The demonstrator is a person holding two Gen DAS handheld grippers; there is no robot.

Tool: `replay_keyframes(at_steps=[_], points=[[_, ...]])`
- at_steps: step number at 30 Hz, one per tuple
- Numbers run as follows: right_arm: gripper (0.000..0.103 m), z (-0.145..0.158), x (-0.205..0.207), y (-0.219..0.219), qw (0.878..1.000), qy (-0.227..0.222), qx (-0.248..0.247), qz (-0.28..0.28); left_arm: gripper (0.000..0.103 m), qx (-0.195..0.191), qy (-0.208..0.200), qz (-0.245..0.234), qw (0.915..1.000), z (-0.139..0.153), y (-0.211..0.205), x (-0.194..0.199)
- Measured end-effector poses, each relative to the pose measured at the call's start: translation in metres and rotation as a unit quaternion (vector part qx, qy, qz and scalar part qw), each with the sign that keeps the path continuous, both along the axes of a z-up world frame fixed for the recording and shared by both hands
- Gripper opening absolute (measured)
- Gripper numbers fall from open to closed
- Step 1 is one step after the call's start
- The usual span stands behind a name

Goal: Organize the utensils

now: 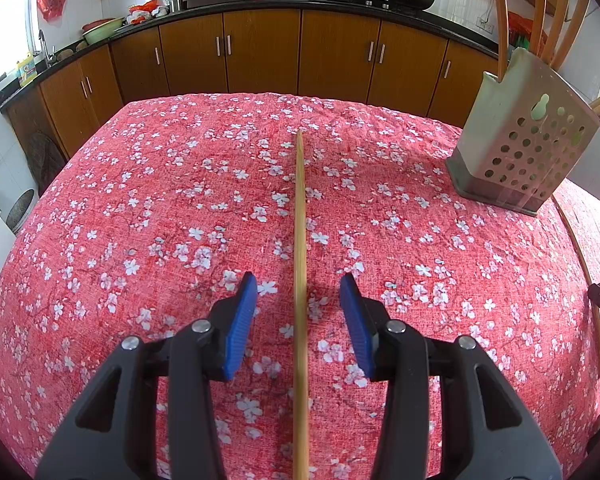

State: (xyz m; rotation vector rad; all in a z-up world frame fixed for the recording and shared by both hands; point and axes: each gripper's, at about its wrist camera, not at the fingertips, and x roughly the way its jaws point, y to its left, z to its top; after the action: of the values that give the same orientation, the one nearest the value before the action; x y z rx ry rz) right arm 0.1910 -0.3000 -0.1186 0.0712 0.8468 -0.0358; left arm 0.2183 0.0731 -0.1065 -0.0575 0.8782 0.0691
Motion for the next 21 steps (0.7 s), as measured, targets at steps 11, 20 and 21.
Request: replay_keyframes(at_steps=[11,20,21], points=[[0.027,0.000,0.000,0.000,1.000,0.000,0.001,0.000,0.044,0.001,0.000,0.000,1.0000,0.000,0.001,0.000],[0.027,0.001,-0.010,-0.005,1.000,-0.003,0.023,0.002,0.034,0.020,0.004,-0.026,0.9995,0.000,-0.010,-0.021],[0.025,0.001,-0.011,-0.005,1.000,-0.003,0.022,0.000,0.030,0.022,0.003,-0.027,0.9994,0.000,-0.011,-0.023]])
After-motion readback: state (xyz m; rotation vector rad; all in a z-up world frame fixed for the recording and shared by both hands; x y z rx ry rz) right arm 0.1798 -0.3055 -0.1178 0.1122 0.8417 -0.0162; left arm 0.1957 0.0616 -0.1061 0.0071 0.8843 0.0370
